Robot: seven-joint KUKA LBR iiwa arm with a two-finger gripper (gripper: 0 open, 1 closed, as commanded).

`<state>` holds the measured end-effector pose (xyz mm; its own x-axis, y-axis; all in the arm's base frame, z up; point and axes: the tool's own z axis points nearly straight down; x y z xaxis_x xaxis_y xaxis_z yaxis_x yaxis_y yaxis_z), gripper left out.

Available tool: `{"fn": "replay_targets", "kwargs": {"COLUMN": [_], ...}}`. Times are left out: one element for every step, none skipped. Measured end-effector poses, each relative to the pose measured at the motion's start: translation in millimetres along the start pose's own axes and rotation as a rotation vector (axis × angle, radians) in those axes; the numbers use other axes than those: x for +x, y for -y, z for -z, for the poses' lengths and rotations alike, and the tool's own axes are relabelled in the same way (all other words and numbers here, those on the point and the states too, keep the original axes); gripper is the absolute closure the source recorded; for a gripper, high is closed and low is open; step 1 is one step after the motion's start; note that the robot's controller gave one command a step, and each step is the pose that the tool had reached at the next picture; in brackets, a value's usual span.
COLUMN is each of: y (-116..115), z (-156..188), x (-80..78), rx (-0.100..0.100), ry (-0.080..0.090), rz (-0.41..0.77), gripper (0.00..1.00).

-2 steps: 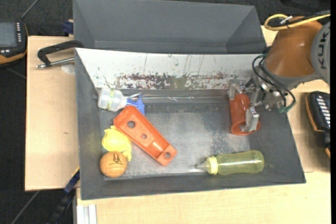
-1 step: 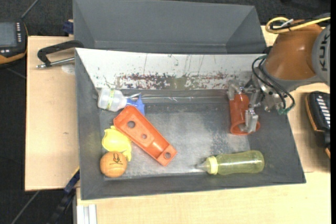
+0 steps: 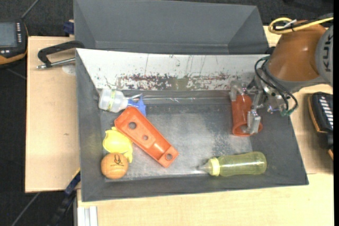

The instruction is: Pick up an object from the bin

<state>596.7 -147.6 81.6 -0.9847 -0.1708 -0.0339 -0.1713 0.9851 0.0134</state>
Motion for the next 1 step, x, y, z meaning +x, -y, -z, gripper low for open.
{"fn": "replay_targets", "kwargs": {"y": [-0.6], "z": [-1.3], "x": [1.7], "rx": [-0.003], "ry": [0.012], "rz": [0.071], "gripper": [0.0]}}
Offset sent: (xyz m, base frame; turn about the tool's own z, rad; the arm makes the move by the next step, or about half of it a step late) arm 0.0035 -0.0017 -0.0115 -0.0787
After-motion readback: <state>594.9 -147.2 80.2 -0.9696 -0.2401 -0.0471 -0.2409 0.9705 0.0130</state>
